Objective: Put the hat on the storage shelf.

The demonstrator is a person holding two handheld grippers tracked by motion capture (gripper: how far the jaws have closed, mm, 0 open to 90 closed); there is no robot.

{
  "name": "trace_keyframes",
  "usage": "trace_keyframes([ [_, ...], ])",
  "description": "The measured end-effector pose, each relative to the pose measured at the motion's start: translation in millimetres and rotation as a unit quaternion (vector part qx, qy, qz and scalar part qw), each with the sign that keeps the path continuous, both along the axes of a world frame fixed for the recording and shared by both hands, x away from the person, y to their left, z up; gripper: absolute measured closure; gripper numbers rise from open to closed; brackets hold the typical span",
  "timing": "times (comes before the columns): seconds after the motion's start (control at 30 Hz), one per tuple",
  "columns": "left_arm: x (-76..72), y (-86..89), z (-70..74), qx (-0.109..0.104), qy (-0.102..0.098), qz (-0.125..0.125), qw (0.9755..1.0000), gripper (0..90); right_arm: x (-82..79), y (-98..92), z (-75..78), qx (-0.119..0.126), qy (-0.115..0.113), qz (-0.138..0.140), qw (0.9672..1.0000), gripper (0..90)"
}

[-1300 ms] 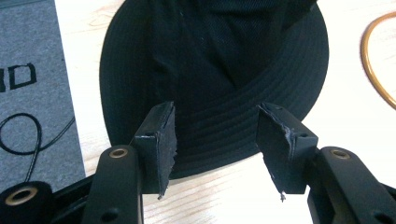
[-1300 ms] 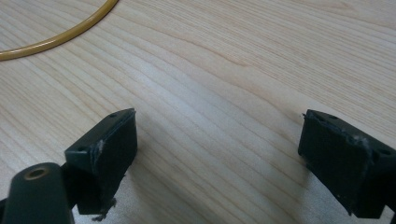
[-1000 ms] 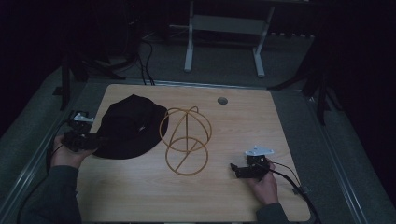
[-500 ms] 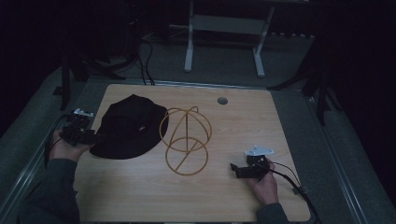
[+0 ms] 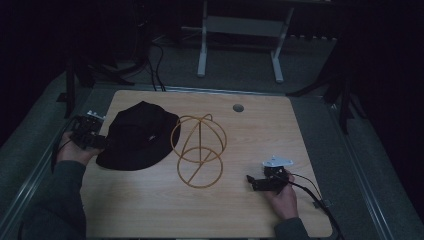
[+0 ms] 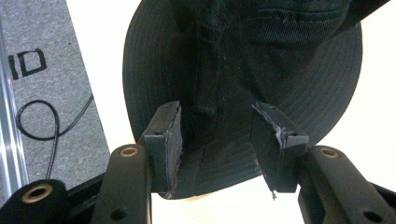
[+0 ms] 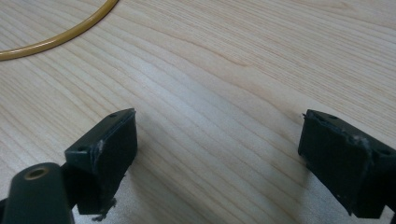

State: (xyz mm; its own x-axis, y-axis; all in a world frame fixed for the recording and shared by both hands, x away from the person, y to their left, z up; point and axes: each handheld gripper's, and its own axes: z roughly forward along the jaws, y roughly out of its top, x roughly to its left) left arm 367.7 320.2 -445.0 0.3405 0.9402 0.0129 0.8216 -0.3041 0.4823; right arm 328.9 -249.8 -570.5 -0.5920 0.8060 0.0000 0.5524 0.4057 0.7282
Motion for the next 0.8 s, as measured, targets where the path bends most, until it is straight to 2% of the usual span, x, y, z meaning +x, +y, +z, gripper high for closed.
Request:
trace_keyframes([
  [0.17, 9.1, -3.8, 0.5, 0.020, 0.011, -0.003, 0.9997, 55.3, 0.0, 0.0, 0.0, 0.000, 0.000, 0.000, 1.0000, 11.7],
  [0.53, 25.2, -15.0, 1.7, 0.044, 0.026, -0.016, 0.9986, 56.9, -0.1, -0.2, 0.0, 0.000, 0.000, 0.002, 1.0000, 11.7],
  [0.8, 35.2, -22.2, -4.3, 0.056, 0.037, -0.029, 0.9973, 56.8, -0.3, -0.3, 0.0, 0.000, 0.000, 0.003, 1.0000, 11.8],
])
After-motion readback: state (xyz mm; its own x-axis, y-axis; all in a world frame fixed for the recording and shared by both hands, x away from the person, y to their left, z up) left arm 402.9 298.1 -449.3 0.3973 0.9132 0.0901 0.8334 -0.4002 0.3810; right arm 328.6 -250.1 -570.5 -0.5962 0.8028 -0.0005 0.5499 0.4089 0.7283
